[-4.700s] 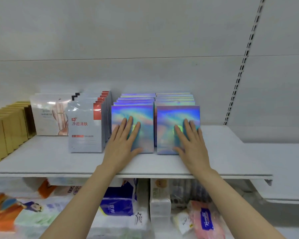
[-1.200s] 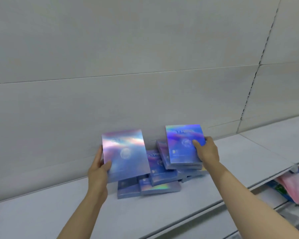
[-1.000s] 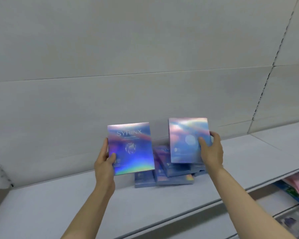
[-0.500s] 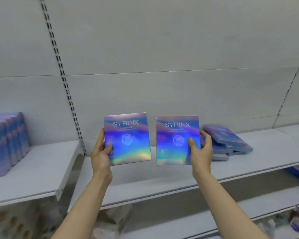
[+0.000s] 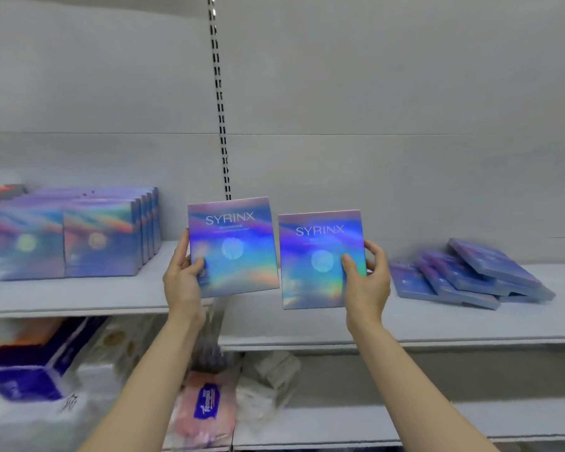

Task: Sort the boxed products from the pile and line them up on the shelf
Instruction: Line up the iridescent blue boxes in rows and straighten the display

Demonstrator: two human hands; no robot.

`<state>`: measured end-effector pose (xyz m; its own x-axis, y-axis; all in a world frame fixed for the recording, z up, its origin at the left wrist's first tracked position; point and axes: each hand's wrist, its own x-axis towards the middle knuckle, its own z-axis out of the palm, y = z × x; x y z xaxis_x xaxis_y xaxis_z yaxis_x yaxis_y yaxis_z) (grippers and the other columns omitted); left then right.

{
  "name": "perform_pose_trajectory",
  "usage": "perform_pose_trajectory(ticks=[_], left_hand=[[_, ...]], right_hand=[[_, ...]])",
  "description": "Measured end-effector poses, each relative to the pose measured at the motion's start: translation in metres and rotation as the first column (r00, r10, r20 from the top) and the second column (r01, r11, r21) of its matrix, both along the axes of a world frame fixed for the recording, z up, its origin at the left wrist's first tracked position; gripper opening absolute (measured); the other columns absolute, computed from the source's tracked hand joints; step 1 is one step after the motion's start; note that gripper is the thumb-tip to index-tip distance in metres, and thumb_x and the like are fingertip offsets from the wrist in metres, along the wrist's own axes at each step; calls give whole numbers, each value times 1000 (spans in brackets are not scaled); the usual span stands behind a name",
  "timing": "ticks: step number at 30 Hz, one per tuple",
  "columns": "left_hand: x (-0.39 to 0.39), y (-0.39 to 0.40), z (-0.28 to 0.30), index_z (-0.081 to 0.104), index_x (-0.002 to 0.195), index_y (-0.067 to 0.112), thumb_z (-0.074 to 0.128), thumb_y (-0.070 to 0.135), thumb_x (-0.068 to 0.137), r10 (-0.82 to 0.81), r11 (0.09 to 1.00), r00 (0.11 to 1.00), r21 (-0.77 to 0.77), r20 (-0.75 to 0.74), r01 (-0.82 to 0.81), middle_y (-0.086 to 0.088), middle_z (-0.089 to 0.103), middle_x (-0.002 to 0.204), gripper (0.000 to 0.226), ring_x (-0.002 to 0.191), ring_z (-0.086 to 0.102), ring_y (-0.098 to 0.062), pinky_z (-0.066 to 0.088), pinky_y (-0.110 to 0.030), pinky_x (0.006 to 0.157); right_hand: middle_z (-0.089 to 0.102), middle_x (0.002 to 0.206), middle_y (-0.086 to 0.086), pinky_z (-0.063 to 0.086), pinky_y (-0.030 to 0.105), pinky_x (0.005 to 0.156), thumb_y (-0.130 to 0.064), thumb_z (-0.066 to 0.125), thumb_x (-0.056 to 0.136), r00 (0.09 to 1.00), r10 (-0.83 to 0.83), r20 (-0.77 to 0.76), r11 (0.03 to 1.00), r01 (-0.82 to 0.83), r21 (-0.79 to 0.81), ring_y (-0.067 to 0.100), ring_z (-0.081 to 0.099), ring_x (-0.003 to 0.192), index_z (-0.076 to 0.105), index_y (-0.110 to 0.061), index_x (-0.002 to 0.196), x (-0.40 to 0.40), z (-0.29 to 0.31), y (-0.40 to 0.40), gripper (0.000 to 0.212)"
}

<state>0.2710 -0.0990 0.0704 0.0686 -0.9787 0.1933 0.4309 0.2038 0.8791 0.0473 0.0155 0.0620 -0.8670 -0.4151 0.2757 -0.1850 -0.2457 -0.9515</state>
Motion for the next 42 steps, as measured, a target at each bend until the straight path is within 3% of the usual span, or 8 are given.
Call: perform_pose_trajectory(ticks=[6,11,16,20,28,37,39,42], left_hand=[[50,0,-12,64,129,28,51,-5,90,105,994,994,6,-40,-105,15,70,114,52,94,58,-9,44,-33,97],[103,-11,-23,66,126,27,56,2,92,175,985,981,3,-80,-175,2,67,112,44,94,49,-16,39,-33,93],[163,-39,-17,60,134,20,52,-2,93,243,969,968,-20,-69,-245,16,69,103,47,95,56,-7,47,-23,89],[229,-78,-20,60,133,19,53,-4,91,292,956,956,-9,-35,-292,10,64,126,48,110,58,-6,42,-31,106],[348,-154,-18,58,136,24,52,5,98,333,943,942,10,37,-334,1,66,122,43,102,64,-15,58,-21,72],[397,-230,-23,52,141,30,49,12,102,211,978,960,-34,186,-208,6,63,122,43,115,62,-19,58,-28,77],[400,-245,-27,46,144,34,52,17,100,191,980,915,-127,354,-156,6,61,124,48,120,58,-21,56,-35,88],[394,-260,-33,19,155,28,82,36,75,233,965,620,-257,749,-51,-4,38,149,102,138,34,-24,32,-48,114]], right_hand=[[66,102,-7,53,42,81,-26,69,84,996,91,18,996,-91,-2,14,59,89,54,-46,107,38,-3,-16,34],[64,103,-5,53,48,84,-28,68,83,986,167,25,986,-167,16,18,60,92,54,-48,108,84,-8,-37,35],[63,105,-5,53,48,84,-27,67,83,978,206,10,978,-206,18,18,60,94,54,-49,109,142,-7,-73,36],[63,108,-5,53,47,85,-28,66,83,977,213,10,977,-213,14,16,61,98,54,-48,115,197,-7,-111,39],[60,118,-10,50,39,87,-22,63,87,976,219,-18,976,-219,15,17,59,106,54,-39,128,298,-15,-168,46],[60,116,-3,50,38,89,-23,62,89,986,166,-22,985,-164,54,13,57,106,52,-39,132,354,-22,-224,47],[59,116,-2,49,36,88,-21,61,90,989,143,-48,988,-139,72,12,55,101,50,-40,136,359,-23,-234,50],[56,116,5,47,35,88,-19,59,93,993,94,-71,989,-85,120,14,52,95,48,-37,140,364,-26,-249,51]])
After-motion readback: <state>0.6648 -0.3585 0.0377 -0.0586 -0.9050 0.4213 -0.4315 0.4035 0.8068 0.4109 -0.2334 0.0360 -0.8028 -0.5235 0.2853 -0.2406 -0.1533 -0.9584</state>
